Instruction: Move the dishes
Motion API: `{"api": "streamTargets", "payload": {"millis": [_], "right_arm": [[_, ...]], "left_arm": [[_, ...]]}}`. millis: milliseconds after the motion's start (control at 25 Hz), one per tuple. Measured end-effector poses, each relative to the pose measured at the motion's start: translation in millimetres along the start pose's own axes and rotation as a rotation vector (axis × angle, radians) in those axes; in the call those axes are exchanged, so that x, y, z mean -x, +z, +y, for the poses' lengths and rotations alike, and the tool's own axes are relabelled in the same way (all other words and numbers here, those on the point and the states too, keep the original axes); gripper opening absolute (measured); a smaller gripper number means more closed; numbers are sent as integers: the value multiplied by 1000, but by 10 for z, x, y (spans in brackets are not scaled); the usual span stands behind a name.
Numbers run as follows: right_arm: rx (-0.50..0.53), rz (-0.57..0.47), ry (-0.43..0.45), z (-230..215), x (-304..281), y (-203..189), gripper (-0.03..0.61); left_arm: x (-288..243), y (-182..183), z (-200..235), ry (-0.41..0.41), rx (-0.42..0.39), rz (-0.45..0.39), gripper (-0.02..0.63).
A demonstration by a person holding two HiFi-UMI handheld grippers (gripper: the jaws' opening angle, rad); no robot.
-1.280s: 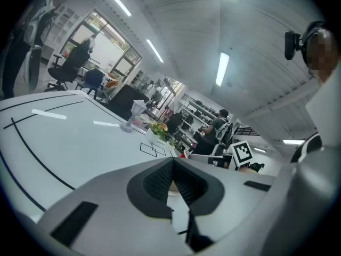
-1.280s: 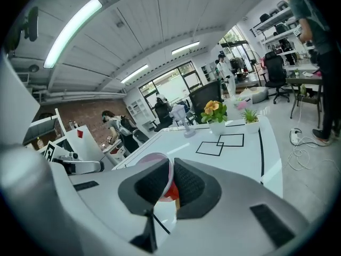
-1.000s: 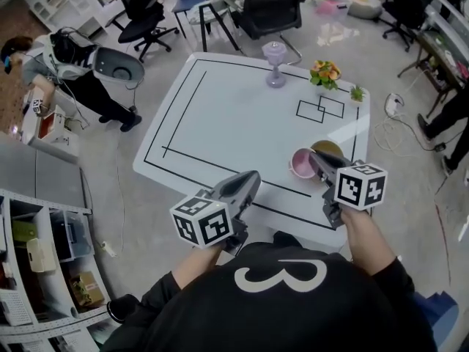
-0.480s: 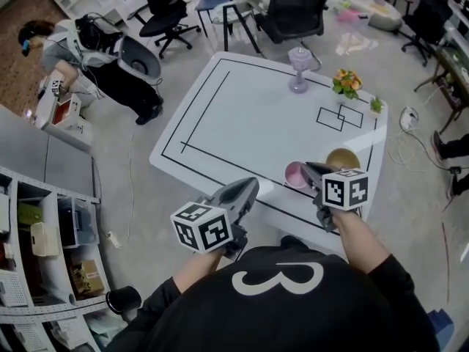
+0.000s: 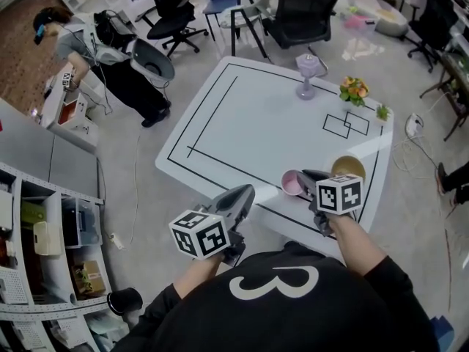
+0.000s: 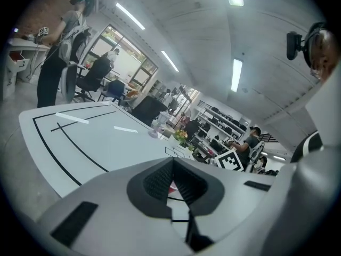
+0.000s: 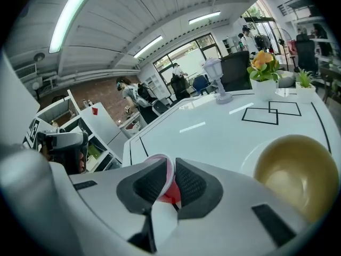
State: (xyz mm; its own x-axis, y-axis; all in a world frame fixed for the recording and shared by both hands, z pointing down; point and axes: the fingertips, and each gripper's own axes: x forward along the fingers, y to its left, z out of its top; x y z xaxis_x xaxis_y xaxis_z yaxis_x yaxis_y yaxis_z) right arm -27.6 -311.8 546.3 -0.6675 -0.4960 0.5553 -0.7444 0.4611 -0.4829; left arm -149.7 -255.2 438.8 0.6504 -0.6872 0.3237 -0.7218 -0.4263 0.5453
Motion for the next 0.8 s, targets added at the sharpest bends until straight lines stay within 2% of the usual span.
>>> {"api": "streamTargets", "payload": {"millis": [120,400,600,800], "right_arm": [[3,-8,18,34,3,23,82],[19,-68,45,112,190,184,198],[22,-145,21,25,478,354,223],[8,-207,-49,-240,834,421,222]], "left_arm": [[-14,-4,7,0,2,-1,3],[-84,-17,-83,-21,0,6,3],[-188,-44,-210,-57,-9,22,3],[-344,-107,-374,-102,-24,52,3]]}}
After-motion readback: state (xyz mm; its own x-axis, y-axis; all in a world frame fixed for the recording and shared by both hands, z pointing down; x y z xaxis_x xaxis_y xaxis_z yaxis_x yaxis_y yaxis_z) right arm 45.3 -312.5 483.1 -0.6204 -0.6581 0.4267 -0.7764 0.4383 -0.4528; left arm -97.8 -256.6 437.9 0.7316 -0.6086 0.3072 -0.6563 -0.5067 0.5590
